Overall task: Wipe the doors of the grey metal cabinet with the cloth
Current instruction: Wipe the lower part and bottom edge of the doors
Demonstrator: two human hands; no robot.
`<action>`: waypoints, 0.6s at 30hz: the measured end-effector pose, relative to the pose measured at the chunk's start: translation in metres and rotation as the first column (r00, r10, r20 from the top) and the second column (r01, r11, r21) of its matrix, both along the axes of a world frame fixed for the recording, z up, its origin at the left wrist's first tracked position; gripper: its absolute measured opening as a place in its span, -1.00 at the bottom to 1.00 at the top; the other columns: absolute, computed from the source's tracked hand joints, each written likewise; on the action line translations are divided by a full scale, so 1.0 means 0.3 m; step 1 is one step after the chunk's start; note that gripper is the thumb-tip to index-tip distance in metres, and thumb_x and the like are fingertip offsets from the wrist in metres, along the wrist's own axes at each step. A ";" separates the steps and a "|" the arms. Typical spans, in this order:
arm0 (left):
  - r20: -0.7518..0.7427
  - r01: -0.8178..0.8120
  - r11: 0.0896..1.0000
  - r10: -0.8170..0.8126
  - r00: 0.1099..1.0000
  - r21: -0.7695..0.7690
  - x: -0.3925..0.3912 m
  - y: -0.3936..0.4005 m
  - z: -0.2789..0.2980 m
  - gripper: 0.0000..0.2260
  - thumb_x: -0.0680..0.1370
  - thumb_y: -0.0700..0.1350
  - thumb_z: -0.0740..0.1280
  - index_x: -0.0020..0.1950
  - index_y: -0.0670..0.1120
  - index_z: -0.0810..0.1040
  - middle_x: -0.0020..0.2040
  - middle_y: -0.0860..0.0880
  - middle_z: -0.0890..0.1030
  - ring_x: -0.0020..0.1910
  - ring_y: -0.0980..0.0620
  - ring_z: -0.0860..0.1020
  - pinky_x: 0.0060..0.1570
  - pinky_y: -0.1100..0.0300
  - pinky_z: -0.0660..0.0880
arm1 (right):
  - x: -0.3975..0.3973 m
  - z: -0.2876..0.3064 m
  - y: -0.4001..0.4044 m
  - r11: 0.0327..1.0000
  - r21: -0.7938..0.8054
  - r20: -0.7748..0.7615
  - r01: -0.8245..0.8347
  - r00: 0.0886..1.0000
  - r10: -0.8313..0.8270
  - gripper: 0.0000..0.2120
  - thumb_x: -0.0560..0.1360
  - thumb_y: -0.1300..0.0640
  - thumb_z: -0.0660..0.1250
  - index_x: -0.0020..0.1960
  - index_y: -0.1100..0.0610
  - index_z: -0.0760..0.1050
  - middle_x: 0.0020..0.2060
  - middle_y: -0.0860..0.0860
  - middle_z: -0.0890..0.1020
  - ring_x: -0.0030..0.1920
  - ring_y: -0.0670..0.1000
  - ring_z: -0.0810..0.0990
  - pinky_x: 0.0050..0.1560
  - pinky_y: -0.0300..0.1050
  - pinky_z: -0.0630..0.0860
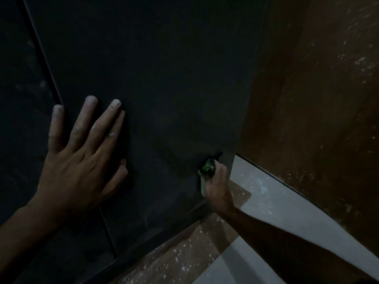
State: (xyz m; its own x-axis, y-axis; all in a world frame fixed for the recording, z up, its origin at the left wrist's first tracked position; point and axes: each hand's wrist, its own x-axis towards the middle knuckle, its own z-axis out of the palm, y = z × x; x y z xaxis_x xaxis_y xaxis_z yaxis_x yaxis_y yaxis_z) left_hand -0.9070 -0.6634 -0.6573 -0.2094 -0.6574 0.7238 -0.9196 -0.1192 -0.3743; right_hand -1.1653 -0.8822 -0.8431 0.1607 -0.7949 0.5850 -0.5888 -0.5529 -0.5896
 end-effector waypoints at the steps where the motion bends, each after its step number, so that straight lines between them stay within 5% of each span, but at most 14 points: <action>1: -0.001 0.002 1.000 -0.002 1.000 0.005 -0.001 -0.002 0.000 -0.24 0.58 0.15 0.12 0.69 -0.23 0.10 0.72 -0.14 0.05 0.70 -0.26 -0.05 0.54 -0.50 -0.06 | -0.012 0.002 -0.029 0.987 0.141 0.073 0.071 0.994 -0.082 -0.37 0.60 0.18 0.32 0.59 0.03 0.13 0.45 0.10 0.32 0.36 0.11 0.46 0.25 0.00 0.52; 3: -0.007 0.014 1.000 -0.014 1.000 0.008 -0.006 -0.004 0.000 -0.25 0.59 0.15 0.12 0.68 -0.25 0.14 0.72 -0.16 0.08 0.70 -0.27 -0.04 0.49 -0.55 -0.01 | -0.017 0.092 -0.126 0.877 0.435 0.230 0.203 0.917 -0.327 -0.44 0.67 0.19 0.19 0.61 0.10 0.09 0.50 0.17 0.28 0.42 0.21 0.42 0.32 0.07 0.42; 4: -0.012 0.020 1.000 -0.020 1.000 0.012 -0.006 -0.002 -0.003 -0.25 0.59 0.15 0.13 0.67 -0.25 0.16 0.71 -0.17 0.09 0.70 -0.28 -0.04 0.47 -0.57 0.02 | -0.019 0.156 -0.162 0.868 0.443 0.296 0.225 0.877 -0.379 -0.47 0.68 0.19 0.16 0.61 0.13 0.10 0.50 0.19 0.28 0.42 0.23 0.40 0.33 0.06 0.38; 6: -0.032 0.039 0.998 -0.038 0.999 0.040 -0.001 -0.003 -0.007 -0.24 0.58 0.16 0.14 0.67 -0.26 0.16 0.72 -0.17 0.07 0.70 -0.28 -0.06 0.44 -0.59 0.10 | -0.015 0.232 -0.175 0.938 0.246 0.348 0.244 0.881 -0.321 -0.48 0.68 0.16 0.17 0.60 0.12 0.14 0.45 0.17 0.32 0.33 0.15 0.45 0.22 0.00 0.41; 9: -0.079 0.050 0.995 -0.043 0.996 0.088 0.009 -0.007 -0.009 -0.22 0.59 0.19 0.12 0.69 -0.24 0.11 0.73 -0.15 0.02 0.70 -0.27 -0.12 0.43 -0.58 0.16 | 0.024 0.110 -0.071 0.994 0.097 0.170 0.052 0.983 -0.068 -0.45 0.65 0.06 0.24 0.59 0.01 0.13 0.37 -0.01 0.33 0.19 -0.06 0.47 0.06 -0.12 0.52; 11: -0.098 0.048 0.995 -0.040 0.994 0.082 0.010 -0.005 -0.013 -0.23 0.60 0.20 0.12 0.69 -0.23 0.11 0.73 -0.14 0.02 0.70 -0.27 -0.12 0.43 -0.58 0.16 | 0.024 -0.009 -0.019 0.971 0.228 0.054 0.065 0.995 -0.079 -0.44 0.66 0.03 0.24 0.59 0.01 0.12 0.39 -0.02 0.36 0.22 -0.04 0.51 0.13 -0.06 0.57; 15: -0.091 0.060 0.996 -0.053 0.994 0.071 0.004 -0.006 -0.009 -0.25 0.63 0.20 0.11 0.69 -0.22 0.10 0.73 -0.15 0.03 0.70 -0.26 -0.12 0.41 -0.60 0.17 | 0.027 0.069 -0.159 0.723 0.648 0.190 0.240 0.868 -0.458 -0.53 0.72 0.10 0.09 0.58 0.21 0.14 0.46 0.21 0.36 0.41 0.23 0.41 0.40 0.04 0.36; 18: -0.081 0.059 0.995 -0.052 0.995 0.083 0.009 -0.008 -0.011 -0.25 0.62 0.20 0.11 0.69 -0.22 0.10 0.73 -0.15 0.02 0.70 -0.26 -0.13 0.41 -0.60 0.16 | 0.040 0.150 -0.149 0.875 0.429 0.379 0.225 0.834 -0.400 -0.49 0.72 0.06 0.09 0.62 0.15 0.10 0.49 0.20 0.31 0.37 0.19 0.44 0.22 -0.08 0.36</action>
State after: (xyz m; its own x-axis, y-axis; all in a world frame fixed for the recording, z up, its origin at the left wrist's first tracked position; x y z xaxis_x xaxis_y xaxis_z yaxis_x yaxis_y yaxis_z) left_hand -0.9042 -0.6658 -0.6605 -0.1915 -0.7061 0.6817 -0.9510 -0.0383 -0.3069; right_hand -1.1533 -0.9268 -0.7979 -0.3391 -0.9194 0.1991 -0.3183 -0.0870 -0.9440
